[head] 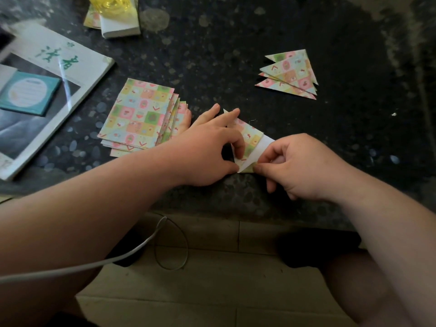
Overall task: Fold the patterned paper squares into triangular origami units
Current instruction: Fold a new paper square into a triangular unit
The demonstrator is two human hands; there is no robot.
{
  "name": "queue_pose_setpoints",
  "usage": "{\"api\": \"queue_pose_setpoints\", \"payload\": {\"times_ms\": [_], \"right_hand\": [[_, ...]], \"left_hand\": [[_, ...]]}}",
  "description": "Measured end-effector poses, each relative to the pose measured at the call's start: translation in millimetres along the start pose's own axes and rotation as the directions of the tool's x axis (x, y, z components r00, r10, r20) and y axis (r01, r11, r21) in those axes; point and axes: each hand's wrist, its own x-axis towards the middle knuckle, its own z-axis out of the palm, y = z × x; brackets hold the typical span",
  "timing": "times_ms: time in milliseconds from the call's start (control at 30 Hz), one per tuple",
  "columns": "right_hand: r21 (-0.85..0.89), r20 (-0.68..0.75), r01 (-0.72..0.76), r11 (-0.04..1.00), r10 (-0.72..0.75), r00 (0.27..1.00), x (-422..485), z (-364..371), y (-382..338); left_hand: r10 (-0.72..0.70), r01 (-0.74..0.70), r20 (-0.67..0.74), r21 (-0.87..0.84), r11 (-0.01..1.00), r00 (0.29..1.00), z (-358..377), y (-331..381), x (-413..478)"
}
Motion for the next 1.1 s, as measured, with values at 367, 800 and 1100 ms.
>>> {"api": "queue_pose_setpoints", "payload": {"times_ms": [367, 800, 1100], "right_hand": [[0.027, -0.023, -0.041, 0.999, 0.042, 0.999, 2, 2, -10], [0.012, -0.082, -0.052, 0.999, 0.053, 0.995, 5, 6, -12], [-0.003, -0.119, -0.001, 1.000, 0.001, 0.993, 6, 10, -10]], "left_hand": [[-0.003, 0.003, -0.003, 0.010, 1.000, 1.000, 0, -1, 0], [-0.014, 0.014, 0.025, 0.014, 1.000, 1.000, -2, 2, 1], [-0.022, 0.022, 0.018, 0.009, 1.000, 1.000, -2, 1, 1]]}}
